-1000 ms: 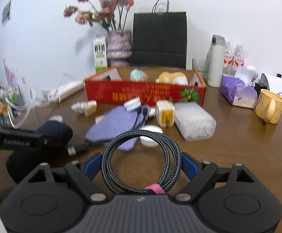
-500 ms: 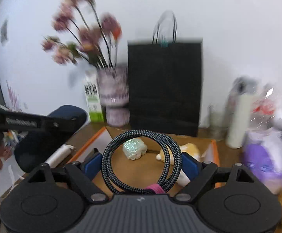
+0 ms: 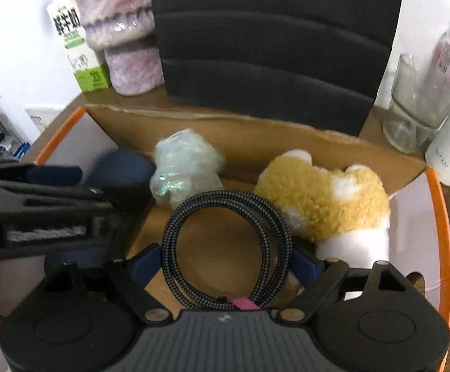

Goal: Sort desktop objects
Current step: 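Carry the cable and pouch into the red box and open both tools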

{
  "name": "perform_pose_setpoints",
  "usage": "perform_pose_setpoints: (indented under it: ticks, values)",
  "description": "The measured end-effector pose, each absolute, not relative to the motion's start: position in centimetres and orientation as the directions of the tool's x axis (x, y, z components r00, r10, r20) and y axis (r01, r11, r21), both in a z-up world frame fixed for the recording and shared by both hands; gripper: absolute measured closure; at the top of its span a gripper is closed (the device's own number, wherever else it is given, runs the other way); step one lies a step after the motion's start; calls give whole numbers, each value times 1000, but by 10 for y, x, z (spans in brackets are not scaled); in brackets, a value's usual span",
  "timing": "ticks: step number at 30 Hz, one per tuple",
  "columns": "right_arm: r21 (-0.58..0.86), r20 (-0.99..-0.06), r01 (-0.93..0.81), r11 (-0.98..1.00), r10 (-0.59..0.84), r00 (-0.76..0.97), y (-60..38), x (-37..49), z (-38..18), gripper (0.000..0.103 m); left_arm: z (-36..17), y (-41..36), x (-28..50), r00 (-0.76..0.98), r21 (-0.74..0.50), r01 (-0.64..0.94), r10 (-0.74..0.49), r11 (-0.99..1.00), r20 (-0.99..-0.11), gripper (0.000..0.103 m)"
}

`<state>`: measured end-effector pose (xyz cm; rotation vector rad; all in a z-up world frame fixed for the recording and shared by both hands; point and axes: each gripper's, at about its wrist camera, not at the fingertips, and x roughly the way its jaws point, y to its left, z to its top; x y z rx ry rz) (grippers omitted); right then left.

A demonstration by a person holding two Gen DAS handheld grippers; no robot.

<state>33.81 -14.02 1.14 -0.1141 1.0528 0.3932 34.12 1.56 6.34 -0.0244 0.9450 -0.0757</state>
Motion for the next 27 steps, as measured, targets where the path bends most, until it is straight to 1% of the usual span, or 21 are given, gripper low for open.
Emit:
perform_pose_setpoints:
  ticks: [1,2,3,4,5,8,10,12,13,15,17,18,19,22,23,24,26,27]
  values:
    - [104,-863,-366,925,267,429,-142,338,14,16,70,19,340,590,-71,51,-87,996,-803,32]
    - [114,-860,-364,924,276,430,-145,337,19,16,79,22,336,598,-92,44,-100,995,-796,27]
    - [123,-853,-360,925,284,438,-148,335,25,16,88,25,333,604,-110,37,-110,993,-789,23]
    - [130,-845,-354,926,290,449,-153,332,33,16,98,27,331,611,-122,37,-119,992,-782,23]
    - [133,-840,-349,928,292,457,-158,329,41,16,107,29,327,615,-121,43,-122,992,-779,23]
    - [127,-835,-336,933,284,472,-172,318,63,15,128,31,313,624,-104,43,-108,994,-774,16]
    - [117,-829,-317,941,268,491,-182,309,77,15,138,34,299,635,-102,41,-104,994,-766,14]
    - [116,-821,-298,948,260,509,-189,301,85,14,144,37,281,644,-98,24,-91,995,-760,6]
    - [122,-816,-288,950,261,516,-196,294,88,14,145,37,270,658,-81,-3,-59,997,-751,5]
    - [134,-804,-275,952,267,531,-209,275,91,14,142,35,239,708,-40,-59,13,997,-706,5]
    - [135,-784,-264,955,266,561,-220,250,90,13,135,33,207,730,-29,-69,31,997,-683,5]
    - [131,-774,-271,954,269,573,-224,238,86,7,130,32,189,741,-53,-63,11,997,-671,5]
    - [119,-766,-282,952,268,584,-228,225,81,5,125,32,172,745,-78,-68,-2,995,-667,4]
    - [50,-738,-245,968,202,644,-239,181,66,7,108,31,116,764,-149,-86,-31,985,-645,4]
    - [36,-714,-227,973,184,676,-244,162,65,7,102,29,97,775,-169,-78,-47,983,-630,2]
    - [36,-686,-217,976,182,705,-248,142,64,7,93,25,76,791,-185,-53,-72,981,-608,0]
    - [63,-635,-230,971,217,741,-255,105,60,6,76,19,44,812,-178,24,-123,984,-571,0]
    - [77,-630,-246,966,239,739,-258,91,57,5,66,17,30,817,-171,57,-145,984,-558,0]
